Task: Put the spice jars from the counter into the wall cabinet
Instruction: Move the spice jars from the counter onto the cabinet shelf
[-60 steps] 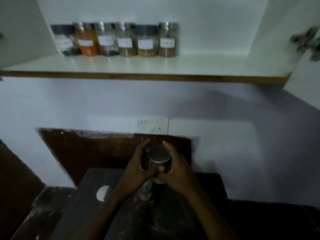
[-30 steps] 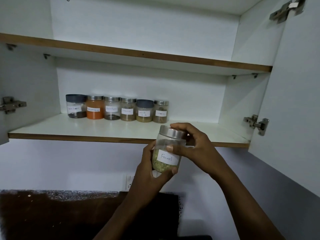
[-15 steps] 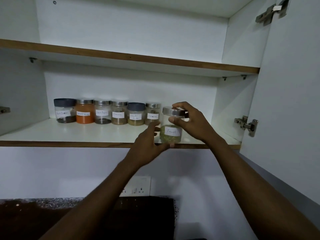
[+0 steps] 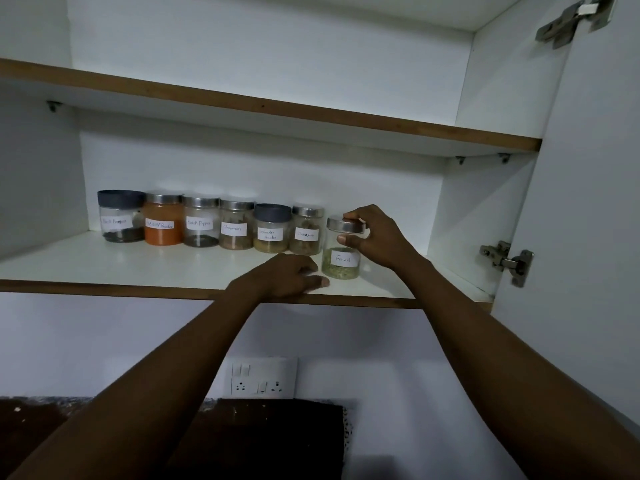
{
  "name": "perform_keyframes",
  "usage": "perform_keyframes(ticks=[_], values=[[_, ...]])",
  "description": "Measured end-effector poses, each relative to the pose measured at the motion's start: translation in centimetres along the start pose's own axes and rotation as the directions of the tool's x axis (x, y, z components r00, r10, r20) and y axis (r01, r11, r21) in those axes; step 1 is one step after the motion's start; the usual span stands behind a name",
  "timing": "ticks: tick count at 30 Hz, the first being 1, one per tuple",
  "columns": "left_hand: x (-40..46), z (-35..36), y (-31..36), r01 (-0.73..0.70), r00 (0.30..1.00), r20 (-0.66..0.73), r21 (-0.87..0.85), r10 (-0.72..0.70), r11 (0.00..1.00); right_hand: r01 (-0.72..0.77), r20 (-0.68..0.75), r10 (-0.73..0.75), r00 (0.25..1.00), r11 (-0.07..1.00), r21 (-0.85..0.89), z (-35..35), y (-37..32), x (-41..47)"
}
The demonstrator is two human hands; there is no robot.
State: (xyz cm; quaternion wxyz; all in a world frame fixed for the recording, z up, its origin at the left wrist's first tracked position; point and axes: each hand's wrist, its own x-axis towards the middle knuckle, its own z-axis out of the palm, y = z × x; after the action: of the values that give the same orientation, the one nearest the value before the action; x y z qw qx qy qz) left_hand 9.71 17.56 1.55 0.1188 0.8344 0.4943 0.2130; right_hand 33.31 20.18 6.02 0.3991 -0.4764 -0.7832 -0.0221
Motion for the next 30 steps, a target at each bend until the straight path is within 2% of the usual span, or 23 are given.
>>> perform_keyframes(ticks=[5,19,30], values=[[0.8,1.1,-0.4,0.063,0.998,-0.022,0.034,-0.062,0.997,-0.030,0.012,0.030,0.999,0.999,-0.010,1.1,1.2,2.2],[1.3,1.4,-1.2,0.048,0.998,-0.037,0.020,-0.047,0.999,-0.124,0.027,0.125,0.992,0.990,-0.065,3.6,3.1,6.6],[1.2,1.3,-1.0,0.060,0.998,-0.023,0.004,-0.060,0.998,-0.122,0.040,0.127,0.991,0.988,-0.095,4.3,4.8,8.4]])
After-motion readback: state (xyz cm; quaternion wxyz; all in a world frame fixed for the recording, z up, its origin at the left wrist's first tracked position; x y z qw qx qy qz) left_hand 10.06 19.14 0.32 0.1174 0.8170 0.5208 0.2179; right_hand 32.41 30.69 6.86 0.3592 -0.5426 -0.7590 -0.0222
